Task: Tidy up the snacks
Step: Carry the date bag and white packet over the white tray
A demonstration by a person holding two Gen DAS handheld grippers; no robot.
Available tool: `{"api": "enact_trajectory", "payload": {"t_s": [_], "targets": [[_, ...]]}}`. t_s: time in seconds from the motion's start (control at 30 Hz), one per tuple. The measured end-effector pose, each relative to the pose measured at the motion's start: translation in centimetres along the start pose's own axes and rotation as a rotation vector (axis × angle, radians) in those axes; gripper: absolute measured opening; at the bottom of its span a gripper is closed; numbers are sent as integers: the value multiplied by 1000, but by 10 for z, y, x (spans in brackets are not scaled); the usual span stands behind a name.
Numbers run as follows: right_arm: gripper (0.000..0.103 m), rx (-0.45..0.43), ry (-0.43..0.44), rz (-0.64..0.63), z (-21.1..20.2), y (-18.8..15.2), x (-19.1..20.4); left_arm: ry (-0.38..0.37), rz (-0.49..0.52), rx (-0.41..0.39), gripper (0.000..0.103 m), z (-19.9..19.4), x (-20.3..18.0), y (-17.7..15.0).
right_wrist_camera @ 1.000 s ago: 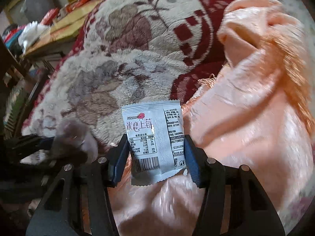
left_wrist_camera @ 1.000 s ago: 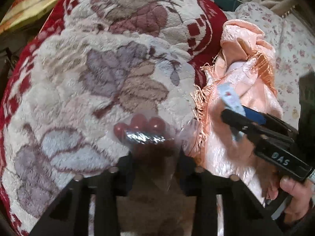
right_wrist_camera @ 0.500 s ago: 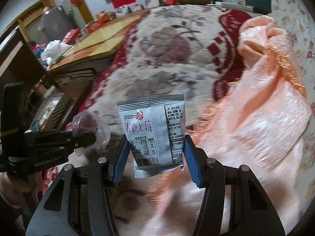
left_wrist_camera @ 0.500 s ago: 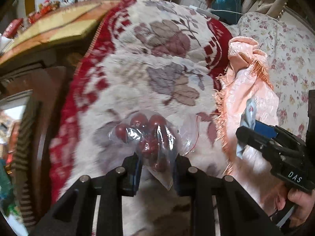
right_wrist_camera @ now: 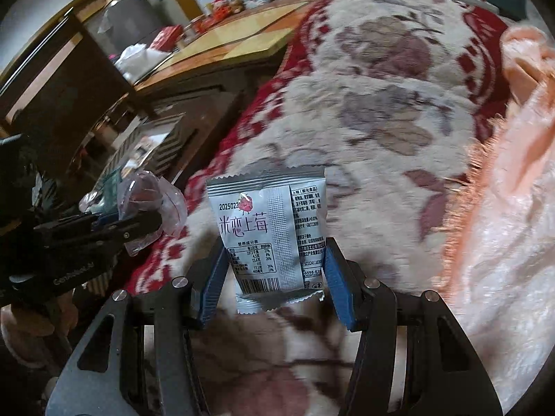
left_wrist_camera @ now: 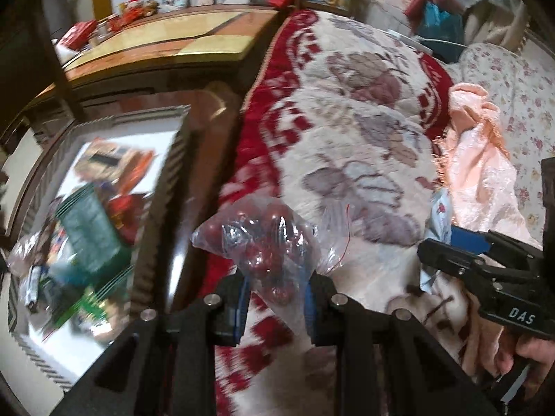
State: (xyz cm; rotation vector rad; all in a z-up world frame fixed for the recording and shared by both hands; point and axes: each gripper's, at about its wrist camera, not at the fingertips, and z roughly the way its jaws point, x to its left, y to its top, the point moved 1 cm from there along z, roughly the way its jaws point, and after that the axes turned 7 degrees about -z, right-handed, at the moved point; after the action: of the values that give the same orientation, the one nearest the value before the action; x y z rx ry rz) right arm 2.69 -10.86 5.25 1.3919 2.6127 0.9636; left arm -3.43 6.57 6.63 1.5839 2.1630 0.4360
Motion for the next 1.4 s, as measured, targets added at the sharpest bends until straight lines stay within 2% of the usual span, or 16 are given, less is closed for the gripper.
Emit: {"api": "enact_trajectory", "payload": {"t_s": [0.33, 0.57, 0.83, 1.4], "targets": [[53, 31, 66, -84, 19, 12, 56, 54, -55, -56, 28, -24, 45, -3], [53, 28, 104, -166, 29, 36, 95, 93, -121, -99, 28, -42, 87, 3], [53, 44, 134, -235, 42, 48, 131, 123, -202, -109, 28, -47, 128, 5], [53, 81, 162, -316, 75, 73, 174, 147, -271, -91, 28, -39, 173, 3]]}}
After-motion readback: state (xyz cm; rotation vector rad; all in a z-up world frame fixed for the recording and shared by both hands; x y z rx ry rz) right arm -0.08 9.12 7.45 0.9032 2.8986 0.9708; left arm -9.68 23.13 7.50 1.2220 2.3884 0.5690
